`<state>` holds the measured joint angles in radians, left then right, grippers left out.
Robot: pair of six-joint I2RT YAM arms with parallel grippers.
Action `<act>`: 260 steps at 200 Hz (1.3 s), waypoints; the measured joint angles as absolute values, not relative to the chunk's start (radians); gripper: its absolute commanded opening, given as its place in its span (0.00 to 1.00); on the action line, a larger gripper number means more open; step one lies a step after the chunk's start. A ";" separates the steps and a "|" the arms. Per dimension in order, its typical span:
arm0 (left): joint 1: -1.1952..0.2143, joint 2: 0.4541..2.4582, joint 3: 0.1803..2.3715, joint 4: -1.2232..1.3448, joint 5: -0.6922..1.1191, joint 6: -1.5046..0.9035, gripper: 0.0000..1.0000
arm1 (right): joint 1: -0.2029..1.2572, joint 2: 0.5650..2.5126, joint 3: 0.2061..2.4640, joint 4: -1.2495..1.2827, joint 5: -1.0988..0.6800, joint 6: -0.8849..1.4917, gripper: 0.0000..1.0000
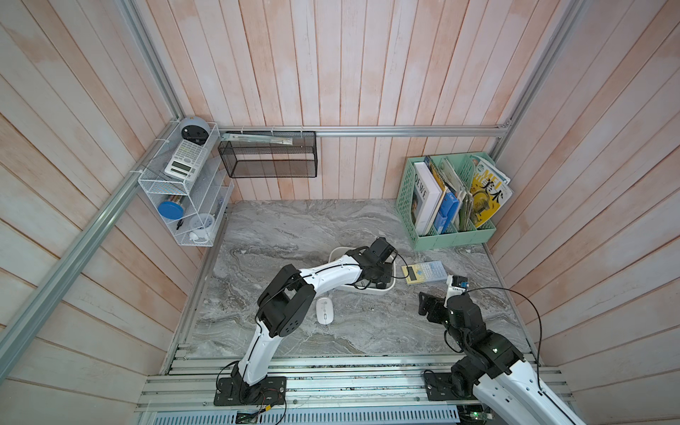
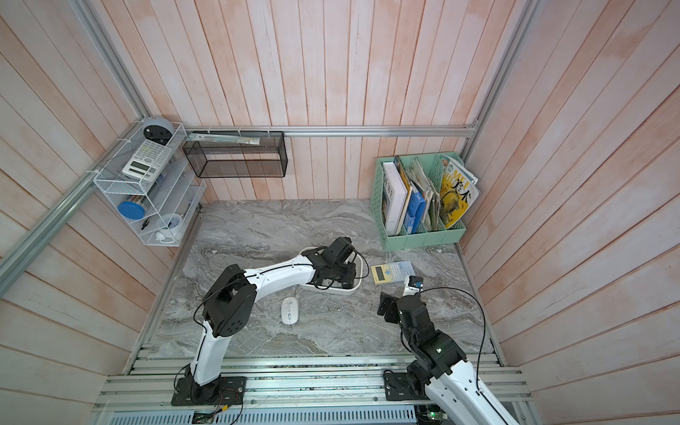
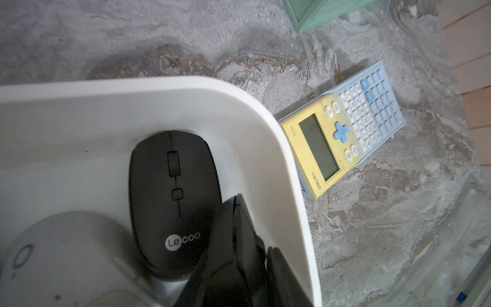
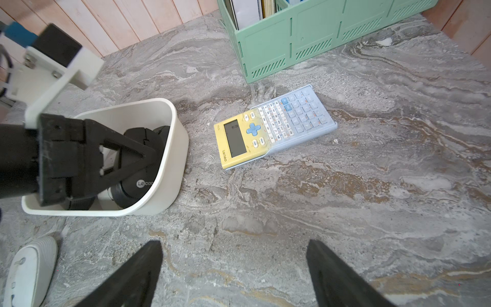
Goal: Take out the mouse from the storage box
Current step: Pick up the mouse from the storage box, then place the mouse at the center of the board.
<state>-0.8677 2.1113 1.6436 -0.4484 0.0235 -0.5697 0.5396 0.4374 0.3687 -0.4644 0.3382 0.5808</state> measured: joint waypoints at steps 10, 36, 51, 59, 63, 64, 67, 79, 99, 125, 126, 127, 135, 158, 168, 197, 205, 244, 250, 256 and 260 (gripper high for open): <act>-0.861 2.088 1.634 -0.443 0.020 -0.577 0.19 | 0.540 0.437 0.369 -0.464 0.338 0.581 0.92; -0.845 2.024 1.613 -0.423 0.018 -0.596 0.19 | 0.540 0.437 0.369 -0.465 0.338 0.581 0.92; -0.835 1.985 1.591 -0.405 0.019 -0.611 0.19 | 0.540 0.437 0.369 -0.464 0.338 0.581 0.92; -0.829 1.963 1.576 -0.393 0.020 -0.619 0.19 | 0.540 0.437 0.369 -0.464 0.338 0.581 0.92; -0.826 1.952 1.567 -0.385 0.022 -0.623 0.19 | 0.540 0.437 0.369 -0.465 0.338 0.581 0.92; -0.825 1.950 1.565 -0.384 0.022 -0.623 0.19 | 0.540 0.437 0.369 -0.464 0.338 0.581 0.92; -0.823 1.942 1.558 -0.380 0.024 -0.627 0.19 | 0.540 0.437 0.369 -0.464 0.338 0.581 0.92; -0.812 1.913 1.530 -0.366 0.036 -0.640 0.19 | 0.540 0.437 0.369 -0.464 0.338 0.581 0.92; -0.789 1.865 1.475 -0.340 0.057 -0.659 0.19 | 0.540 0.437 0.369 -0.464 0.338 0.581 0.92; -0.759 1.795 1.399 -0.319 0.075 -0.676 0.19 | 0.540 0.437 0.369 -0.464 0.338 0.581 0.92; -0.757 1.790 1.394 -0.318 0.075 -0.677 0.19 | 0.540 0.437 0.369 -0.464 0.338 0.581 0.92; -0.756 1.788 1.392 -0.318 0.075 -0.678 0.19 | 0.540 0.437 0.369 -0.464 0.338 0.581 0.92; -0.745 1.761 1.365 -0.313 0.079 -0.682 0.19 | 0.540 0.437 0.369 -0.464 0.338 0.581 0.92; -0.702 1.666 1.275 -0.294 0.091 -0.694 0.19 | 0.540 0.437 0.369 -0.463 0.338 0.581 0.92; -0.674 1.623 1.231 -0.281 0.101 -0.701 0.19 | 0.540 0.437 0.369 -0.463 0.338 0.581 0.92; -0.580 1.502 1.099 -0.260 0.112 -0.713 0.19 | 0.540 0.437 0.369 -0.459 0.338 0.581 0.92; -0.546 1.469 1.063 -0.262 0.122 -0.716 0.19 | 0.540 0.437 0.369 -0.457 0.338 0.581 0.92; -0.384 1.342 0.922 -0.263 0.166 -0.720 0.19 | 0.540 0.442 0.369 -0.444 0.338 0.581 0.92; -0.361 1.329 0.904 -0.262 0.173 -0.720 0.19 | 0.540 0.443 0.368 -0.443 0.338 0.581 0.92; -0.342 1.320 0.888 -0.261 0.179 -0.720 0.19 | 0.540 0.444 0.368 -0.443 0.338 0.580 0.92; -0.333 1.316 0.878 -0.260 0.181 -0.720 0.19 | 0.540 0.445 0.368 -0.442 0.338 0.580 0.92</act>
<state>-0.3332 1.3159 0.8783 -0.2604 0.1810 -0.7197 0.5396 0.4446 0.3679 -0.4423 0.3382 0.5804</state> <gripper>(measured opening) 0.331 0.917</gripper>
